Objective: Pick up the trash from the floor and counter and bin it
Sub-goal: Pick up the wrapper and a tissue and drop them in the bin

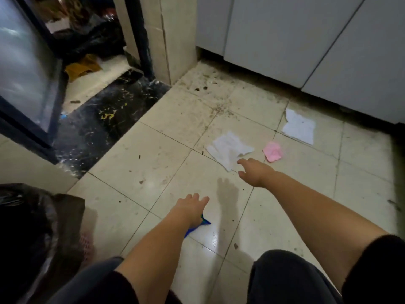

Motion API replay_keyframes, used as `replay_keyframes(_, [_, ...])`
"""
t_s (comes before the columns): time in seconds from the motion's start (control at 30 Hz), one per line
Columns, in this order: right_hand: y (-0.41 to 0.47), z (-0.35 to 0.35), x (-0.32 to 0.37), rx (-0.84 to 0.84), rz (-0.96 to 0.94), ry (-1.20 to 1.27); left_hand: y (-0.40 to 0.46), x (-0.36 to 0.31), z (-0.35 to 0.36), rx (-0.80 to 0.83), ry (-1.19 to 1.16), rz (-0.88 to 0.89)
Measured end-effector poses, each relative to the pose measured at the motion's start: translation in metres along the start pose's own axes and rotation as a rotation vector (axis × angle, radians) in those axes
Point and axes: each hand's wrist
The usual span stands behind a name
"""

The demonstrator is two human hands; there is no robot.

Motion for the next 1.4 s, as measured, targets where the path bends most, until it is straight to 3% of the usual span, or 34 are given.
replay_keyframes(0.23, [0.05, -0.043, 0.005, 0.055, 0.019, -0.09, 0.041, 0.013, -0.016, 0.057, 0.012, 0.053])
replay_keyframes(0.5, [0.156, 0.007, -0.018, 0.042, -0.058, -0.106, 0.101, 0.017, 0.027, 0.263, 0.018, 0.029])
replay_keyframes(0.67, [0.206, 0.024, -0.032, -0.031, 0.029, -0.031, 0.106, 0.021, 0.039, 0.259, -0.169, -0.048])
replay_keyframes(0.83, [0.216, 0.034, -0.031, -0.045, 0.024, -0.006, 0.099, 0.017, 0.044, 0.167, -0.407, -0.2])
replay_keyframes(1.03, [0.2, 0.028, -0.013, 0.17, -0.048, -0.014, 0.083, 0.014, 0.032, -0.02, -0.688, -0.312])
replay_keyframes(1.23, [0.153, -0.018, 0.058, 0.064, -0.409, 0.224, 0.029, 0.055, -0.005, -0.395, -0.9, -0.389])
replay_keyframes(1.4, [0.085, -0.068, 0.157, -0.153, -0.675, 0.305, -0.058, 0.118, -0.041, -0.756, -0.955, -0.409])
Point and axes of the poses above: each hand's wrist, its own y-axis towards the middle knuckle, its own z-axis out of the palm, x = y × z, and after that the axes turned 10 degrees about x, right-handed
